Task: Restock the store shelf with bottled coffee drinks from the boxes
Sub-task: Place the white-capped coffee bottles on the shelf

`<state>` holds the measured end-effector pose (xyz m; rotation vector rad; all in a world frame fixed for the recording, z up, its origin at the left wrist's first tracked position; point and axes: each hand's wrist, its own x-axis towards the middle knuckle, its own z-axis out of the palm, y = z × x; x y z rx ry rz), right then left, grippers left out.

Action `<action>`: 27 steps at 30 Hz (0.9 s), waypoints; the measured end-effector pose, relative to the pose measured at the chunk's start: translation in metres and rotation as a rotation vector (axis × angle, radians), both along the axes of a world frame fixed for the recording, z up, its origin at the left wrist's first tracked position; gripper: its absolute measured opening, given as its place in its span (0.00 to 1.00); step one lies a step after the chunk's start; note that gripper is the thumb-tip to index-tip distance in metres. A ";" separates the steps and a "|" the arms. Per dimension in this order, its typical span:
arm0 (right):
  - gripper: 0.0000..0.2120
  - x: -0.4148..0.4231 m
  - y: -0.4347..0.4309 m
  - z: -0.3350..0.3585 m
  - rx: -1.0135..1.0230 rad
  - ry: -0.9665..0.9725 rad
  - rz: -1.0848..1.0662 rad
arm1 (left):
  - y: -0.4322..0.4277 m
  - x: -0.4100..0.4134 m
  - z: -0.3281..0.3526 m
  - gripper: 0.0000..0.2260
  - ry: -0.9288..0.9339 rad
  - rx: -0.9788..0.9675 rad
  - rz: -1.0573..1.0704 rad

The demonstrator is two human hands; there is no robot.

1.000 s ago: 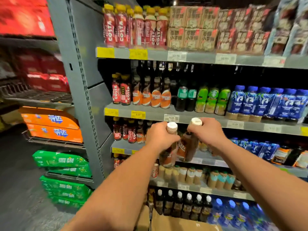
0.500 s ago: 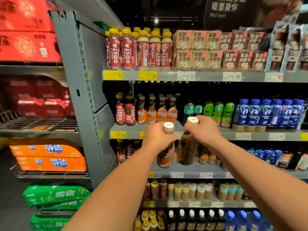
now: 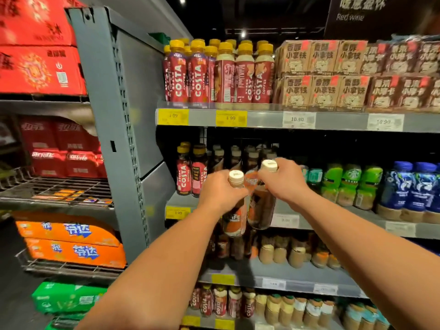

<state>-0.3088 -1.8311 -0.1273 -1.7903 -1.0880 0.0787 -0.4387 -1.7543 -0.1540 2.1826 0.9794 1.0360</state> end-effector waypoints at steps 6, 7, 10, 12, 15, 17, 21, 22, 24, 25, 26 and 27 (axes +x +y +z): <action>0.04 0.017 0.057 0.004 0.030 0.034 0.057 | 0.048 0.010 0.015 0.08 -0.009 -0.001 0.138; 0.05 0.019 0.064 0.003 0.027 0.035 0.057 | 0.055 0.012 0.016 0.08 -0.006 0.006 0.154; 0.06 0.024 0.081 -0.002 0.033 0.031 0.084 | 0.072 0.016 0.017 0.08 -0.009 0.005 0.172; 0.05 0.025 0.090 -0.005 0.032 0.029 0.087 | 0.083 0.021 0.016 0.08 0.004 -0.008 0.161; 0.04 0.028 0.104 -0.006 0.028 0.024 0.063 | 0.097 0.028 0.016 0.07 0.009 -0.006 0.146; 0.06 0.030 0.112 -0.006 0.018 0.014 0.052 | 0.106 0.034 0.015 0.07 0.005 0.000 0.128; 0.07 0.037 0.124 -0.010 -0.026 0.011 0.023 | 0.120 0.045 0.012 0.08 0.025 -0.012 0.102; 0.06 0.038 0.126 -0.012 -0.036 0.020 0.023 | 0.123 0.047 0.010 0.08 0.026 -0.018 0.096; 0.05 0.042 0.131 -0.016 -0.064 0.025 0.022 | 0.129 0.051 0.007 0.08 0.031 -0.029 0.087; 0.04 0.043 0.134 -0.018 -0.078 0.021 0.024 | 0.132 0.052 0.005 0.08 0.035 -0.035 0.085; 0.05 0.044 0.136 -0.019 -0.094 0.017 0.026 | 0.134 0.054 0.003 0.08 0.041 -0.040 0.083; 0.05 0.046 0.139 -0.022 -0.109 0.013 0.026 | 0.136 0.054 0.000 0.08 0.049 -0.044 0.085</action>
